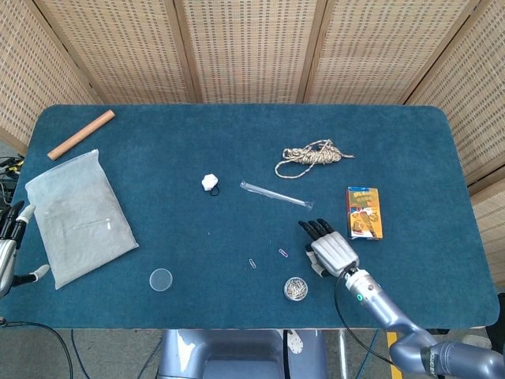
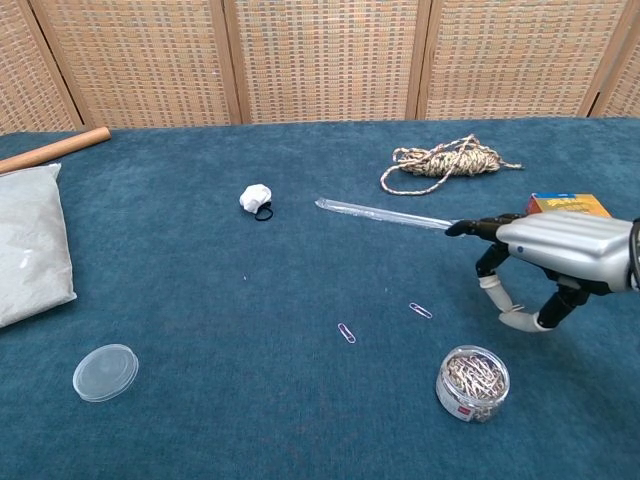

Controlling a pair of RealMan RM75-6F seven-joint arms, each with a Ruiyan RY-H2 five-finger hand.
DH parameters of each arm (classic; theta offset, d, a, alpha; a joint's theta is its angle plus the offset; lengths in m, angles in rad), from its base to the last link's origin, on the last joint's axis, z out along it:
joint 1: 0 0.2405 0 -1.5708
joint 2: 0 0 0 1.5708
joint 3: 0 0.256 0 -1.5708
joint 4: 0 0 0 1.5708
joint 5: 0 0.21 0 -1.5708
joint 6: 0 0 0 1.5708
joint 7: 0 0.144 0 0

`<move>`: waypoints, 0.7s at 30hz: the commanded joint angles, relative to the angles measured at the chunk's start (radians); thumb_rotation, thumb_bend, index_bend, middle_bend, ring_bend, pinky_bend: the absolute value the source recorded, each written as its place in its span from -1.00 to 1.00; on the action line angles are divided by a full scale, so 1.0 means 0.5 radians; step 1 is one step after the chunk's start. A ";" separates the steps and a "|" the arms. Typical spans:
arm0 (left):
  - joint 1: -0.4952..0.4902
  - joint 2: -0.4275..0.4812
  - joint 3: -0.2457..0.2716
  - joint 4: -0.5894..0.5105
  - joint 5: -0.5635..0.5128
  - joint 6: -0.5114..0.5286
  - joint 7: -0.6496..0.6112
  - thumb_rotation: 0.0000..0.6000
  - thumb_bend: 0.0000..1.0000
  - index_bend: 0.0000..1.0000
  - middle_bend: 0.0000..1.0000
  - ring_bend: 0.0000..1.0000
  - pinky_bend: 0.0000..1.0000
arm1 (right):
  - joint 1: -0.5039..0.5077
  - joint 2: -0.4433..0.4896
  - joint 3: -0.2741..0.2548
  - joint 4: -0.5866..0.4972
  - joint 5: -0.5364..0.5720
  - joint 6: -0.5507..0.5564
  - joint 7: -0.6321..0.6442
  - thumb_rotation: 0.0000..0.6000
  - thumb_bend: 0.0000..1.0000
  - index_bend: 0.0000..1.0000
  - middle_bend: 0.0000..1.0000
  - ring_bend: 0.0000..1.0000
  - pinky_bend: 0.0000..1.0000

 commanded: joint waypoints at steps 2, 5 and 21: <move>-0.001 0.000 0.002 -0.001 0.004 -0.001 0.001 1.00 -1.00 -1.00 -1.00 -1.00 -1.00 | 0.016 0.164 -0.030 -0.294 -0.141 0.048 0.008 1.00 -0.01 0.39 -1.00 -1.00 -1.00; -0.001 -0.003 0.008 -0.001 0.013 -0.003 0.006 1.00 -1.00 -1.00 -1.00 -1.00 -1.00 | 0.041 0.215 -0.055 -0.453 -0.200 0.019 -0.011 1.00 -0.01 0.38 -1.00 -1.00 -1.00; -0.003 0.000 0.008 0.009 0.010 -0.010 -0.012 1.00 -1.00 -1.00 -1.00 -1.00 -1.00 | 0.090 0.078 -0.065 -0.461 -0.072 -0.076 -0.178 1.00 -0.01 0.39 -1.00 -1.00 -1.00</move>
